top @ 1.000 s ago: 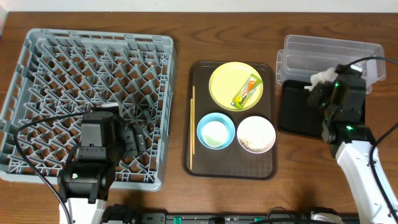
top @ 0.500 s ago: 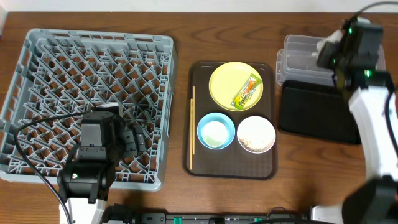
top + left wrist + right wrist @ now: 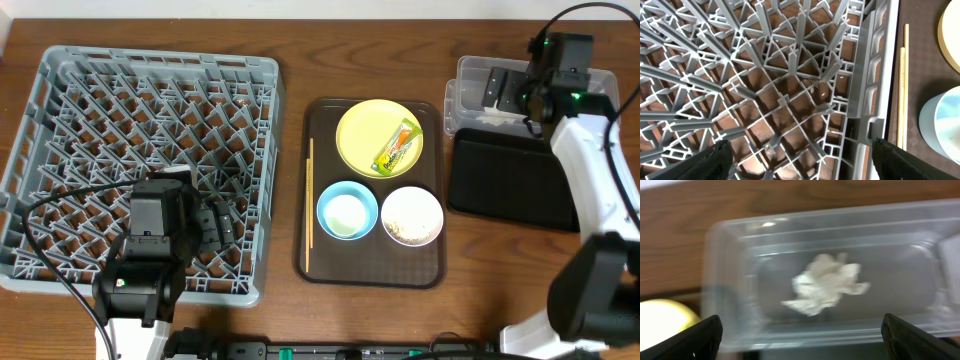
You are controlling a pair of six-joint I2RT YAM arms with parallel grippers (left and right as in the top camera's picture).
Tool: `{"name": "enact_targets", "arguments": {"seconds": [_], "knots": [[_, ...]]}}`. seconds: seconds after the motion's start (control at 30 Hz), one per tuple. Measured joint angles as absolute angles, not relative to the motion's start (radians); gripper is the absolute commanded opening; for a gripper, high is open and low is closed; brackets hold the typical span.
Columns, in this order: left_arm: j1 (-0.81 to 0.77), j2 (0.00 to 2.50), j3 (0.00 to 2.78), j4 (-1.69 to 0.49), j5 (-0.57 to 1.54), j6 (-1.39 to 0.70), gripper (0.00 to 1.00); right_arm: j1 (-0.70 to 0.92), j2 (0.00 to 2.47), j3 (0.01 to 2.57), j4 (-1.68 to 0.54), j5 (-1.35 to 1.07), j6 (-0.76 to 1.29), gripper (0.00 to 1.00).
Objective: Sort waste into correct bins and load items into the dishwasher
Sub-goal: 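Grasp the green snack wrapper on the yellow plate with right gripper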
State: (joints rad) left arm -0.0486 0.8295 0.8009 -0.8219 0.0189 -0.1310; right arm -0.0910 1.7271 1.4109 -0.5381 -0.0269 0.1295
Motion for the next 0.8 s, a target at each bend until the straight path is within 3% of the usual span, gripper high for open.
{"name": "enact_targets", "arguments": {"seconds": [0.07, 0.2, 0.27, 0.57, 0.8], "knots": [[-0.049, 0.830, 0.801, -0.822, 0.019, -0.131, 0.91, -0.085, 1.679, 1.411, -0.545, -0.130, 0.130, 0.99], [-0.049, 0.830, 0.801, -0.822, 0.019, -0.131, 0.91, -0.028, 1.613, 1.430, -0.578, -0.258, 0.146, 0.87], [-0.049, 0.830, 0.801, -0.822, 0.019, -0.131, 0.91, 0.034, 1.607, 1.437, -0.609, -0.277, 0.158, 0.88], [-0.049, 0.830, 0.801, -0.823, 0.019, -0.131, 0.91, 0.292, 1.697, 1.427, -0.723, -0.129, 0.337, 0.86], [-0.049, 0.830, 0.801, -0.825, 0.019, -0.131, 0.91, 0.346, 1.821, 1.423, -0.746, -0.033, 0.486, 0.83]]}}
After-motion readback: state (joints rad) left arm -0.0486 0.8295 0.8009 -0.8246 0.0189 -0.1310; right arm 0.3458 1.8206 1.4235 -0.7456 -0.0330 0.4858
